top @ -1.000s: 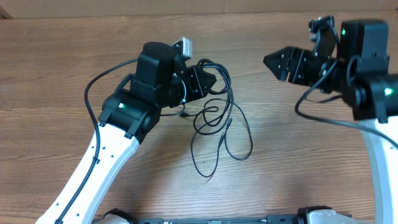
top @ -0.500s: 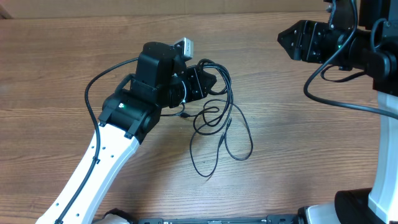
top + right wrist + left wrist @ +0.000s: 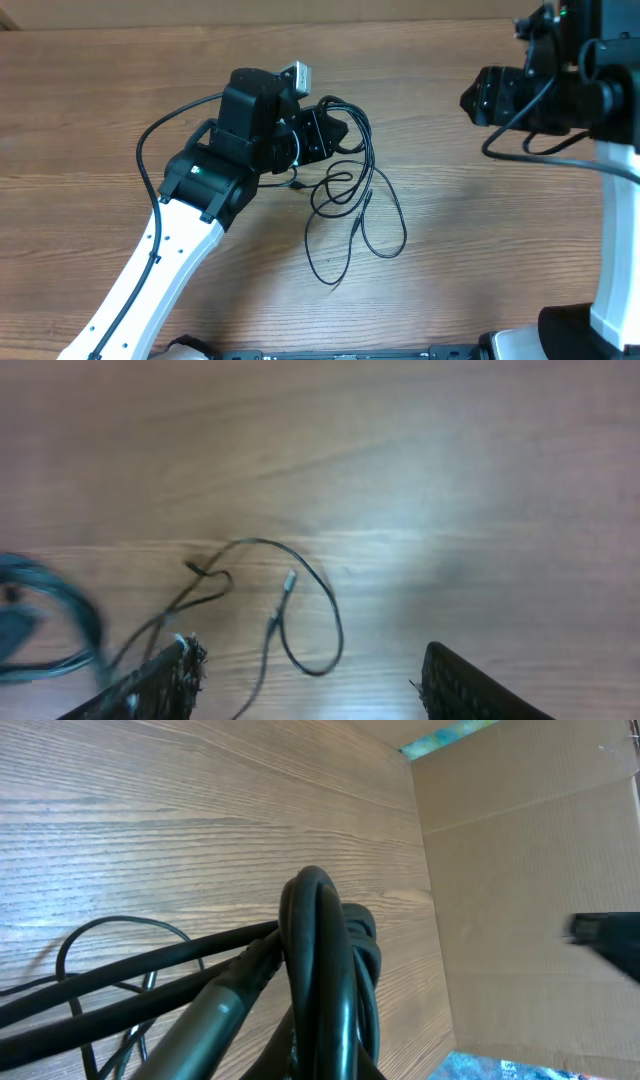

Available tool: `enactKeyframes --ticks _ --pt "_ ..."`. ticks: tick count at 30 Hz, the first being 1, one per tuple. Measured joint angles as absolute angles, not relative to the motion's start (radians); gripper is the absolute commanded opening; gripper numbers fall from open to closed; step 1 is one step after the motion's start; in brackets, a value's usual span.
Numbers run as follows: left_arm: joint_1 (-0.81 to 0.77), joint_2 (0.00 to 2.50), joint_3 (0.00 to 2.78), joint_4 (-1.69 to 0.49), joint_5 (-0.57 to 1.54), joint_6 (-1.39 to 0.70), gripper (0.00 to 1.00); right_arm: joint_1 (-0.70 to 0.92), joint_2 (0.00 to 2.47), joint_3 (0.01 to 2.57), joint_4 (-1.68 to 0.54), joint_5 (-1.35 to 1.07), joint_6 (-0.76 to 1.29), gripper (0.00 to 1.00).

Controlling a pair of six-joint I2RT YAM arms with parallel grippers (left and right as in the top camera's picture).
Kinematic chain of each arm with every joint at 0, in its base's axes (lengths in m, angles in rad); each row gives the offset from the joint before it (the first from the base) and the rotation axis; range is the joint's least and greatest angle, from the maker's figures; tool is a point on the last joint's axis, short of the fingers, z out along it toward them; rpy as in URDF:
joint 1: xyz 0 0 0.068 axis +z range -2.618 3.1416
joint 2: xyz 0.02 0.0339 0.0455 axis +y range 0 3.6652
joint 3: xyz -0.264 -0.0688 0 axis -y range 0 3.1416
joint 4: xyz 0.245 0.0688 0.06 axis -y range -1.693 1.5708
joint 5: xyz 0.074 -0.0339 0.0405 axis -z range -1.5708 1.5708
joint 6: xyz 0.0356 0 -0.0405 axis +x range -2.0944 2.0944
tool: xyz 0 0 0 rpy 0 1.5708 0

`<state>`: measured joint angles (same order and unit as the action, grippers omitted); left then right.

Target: Untangle cables

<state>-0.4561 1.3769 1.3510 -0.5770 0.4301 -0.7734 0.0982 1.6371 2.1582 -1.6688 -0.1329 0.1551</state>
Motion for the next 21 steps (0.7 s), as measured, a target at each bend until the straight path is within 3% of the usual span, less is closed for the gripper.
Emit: enactKeyframes --ticks 4,13,21 --pt "-0.456 1.377 1.351 -0.577 0.43 -0.766 0.04 0.115 1.639 1.975 -1.573 -0.113 0.173 0.67" --pt "-0.456 1.377 1.351 -0.588 0.43 -0.683 0.04 0.361 1.623 1.52 -1.279 -0.099 0.28 0.67" --pt "-0.368 1.377 1.351 -0.693 0.432 -0.57 0.04 0.38 1.443 1.452 -1.242 -0.086 0.348 0.72"
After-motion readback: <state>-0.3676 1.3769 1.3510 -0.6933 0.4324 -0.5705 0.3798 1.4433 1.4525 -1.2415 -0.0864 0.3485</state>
